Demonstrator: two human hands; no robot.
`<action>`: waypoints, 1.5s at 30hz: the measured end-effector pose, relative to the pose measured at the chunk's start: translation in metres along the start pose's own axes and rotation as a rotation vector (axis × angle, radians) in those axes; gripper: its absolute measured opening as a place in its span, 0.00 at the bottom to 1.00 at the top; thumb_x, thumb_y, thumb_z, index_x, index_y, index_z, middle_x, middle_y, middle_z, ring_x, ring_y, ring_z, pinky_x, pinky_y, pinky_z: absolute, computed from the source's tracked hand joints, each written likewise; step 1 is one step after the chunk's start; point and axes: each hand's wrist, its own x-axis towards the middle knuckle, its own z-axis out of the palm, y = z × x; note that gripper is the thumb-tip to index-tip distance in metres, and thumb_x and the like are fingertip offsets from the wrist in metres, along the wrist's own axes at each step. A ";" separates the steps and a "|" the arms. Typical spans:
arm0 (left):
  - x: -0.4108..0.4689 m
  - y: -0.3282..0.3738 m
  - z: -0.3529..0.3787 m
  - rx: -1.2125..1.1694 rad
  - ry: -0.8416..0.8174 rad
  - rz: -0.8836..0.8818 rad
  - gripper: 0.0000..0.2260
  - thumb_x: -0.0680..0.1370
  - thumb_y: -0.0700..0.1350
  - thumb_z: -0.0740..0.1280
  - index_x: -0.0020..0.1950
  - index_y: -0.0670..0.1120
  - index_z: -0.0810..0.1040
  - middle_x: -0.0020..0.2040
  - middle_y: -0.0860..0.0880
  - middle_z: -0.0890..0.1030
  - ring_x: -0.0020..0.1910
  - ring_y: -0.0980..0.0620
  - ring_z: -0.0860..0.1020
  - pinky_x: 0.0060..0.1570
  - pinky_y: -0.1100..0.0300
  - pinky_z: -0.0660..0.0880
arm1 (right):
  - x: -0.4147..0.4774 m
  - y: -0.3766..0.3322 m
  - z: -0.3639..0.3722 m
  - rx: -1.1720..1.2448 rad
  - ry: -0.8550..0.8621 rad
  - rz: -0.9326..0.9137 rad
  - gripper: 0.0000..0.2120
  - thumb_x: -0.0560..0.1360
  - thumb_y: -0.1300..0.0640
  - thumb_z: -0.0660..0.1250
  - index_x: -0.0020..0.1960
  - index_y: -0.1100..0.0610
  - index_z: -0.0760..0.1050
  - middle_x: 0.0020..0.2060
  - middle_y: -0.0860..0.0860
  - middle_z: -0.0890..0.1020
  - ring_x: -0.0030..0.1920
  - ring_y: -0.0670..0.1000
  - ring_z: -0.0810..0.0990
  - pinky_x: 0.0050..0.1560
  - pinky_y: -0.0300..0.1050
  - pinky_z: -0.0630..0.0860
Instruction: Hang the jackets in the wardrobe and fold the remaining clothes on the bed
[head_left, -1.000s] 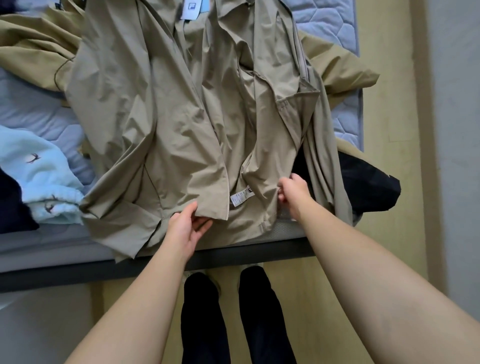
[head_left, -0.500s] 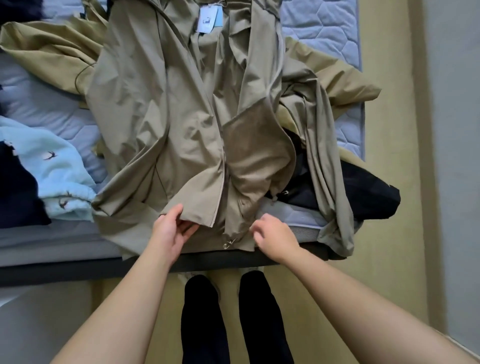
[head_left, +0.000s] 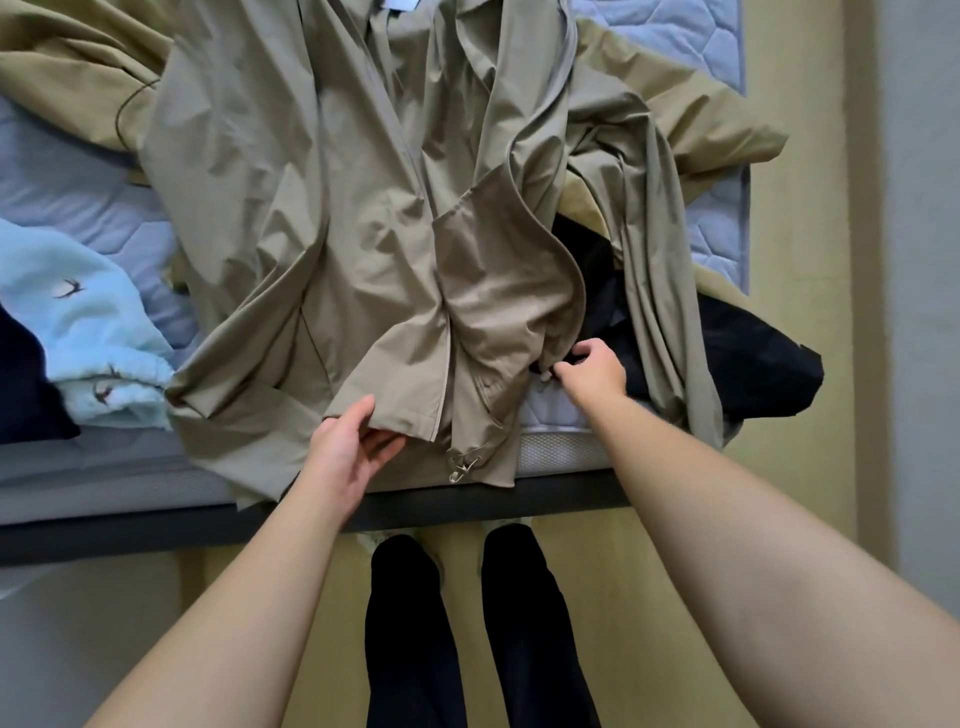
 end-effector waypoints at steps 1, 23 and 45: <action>0.001 0.001 0.001 0.009 -0.003 0.004 0.03 0.80 0.42 0.61 0.50 0.46 0.74 0.46 0.47 0.80 0.40 0.50 0.80 0.31 0.59 0.80 | 0.004 0.001 -0.003 -0.081 -0.026 -0.022 0.06 0.73 0.56 0.68 0.49 0.55 0.76 0.52 0.54 0.80 0.53 0.54 0.77 0.45 0.41 0.68; -0.108 0.028 0.021 0.097 -0.135 -0.030 0.05 0.81 0.43 0.61 0.54 0.43 0.73 0.49 0.46 0.80 0.34 0.53 0.83 0.31 0.61 0.79 | -0.099 0.058 -0.198 -0.030 0.518 0.033 0.05 0.69 0.57 0.61 0.36 0.54 0.66 0.32 0.50 0.74 0.36 0.58 0.73 0.29 0.42 0.61; -0.005 -0.056 0.004 0.093 -0.035 -0.085 0.04 0.78 0.43 0.67 0.51 0.45 0.75 0.47 0.47 0.80 0.39 0.51 0.81 0.36 0.60 0.80 | -0.064 0.048 0.062 0.707 -0.312 0.445 0.07 0.76 0.53 0.67 0.47 0.56 0.74 0.40 0.50 0.78 0.38 0.47 0.78 0.36 0.40 0.75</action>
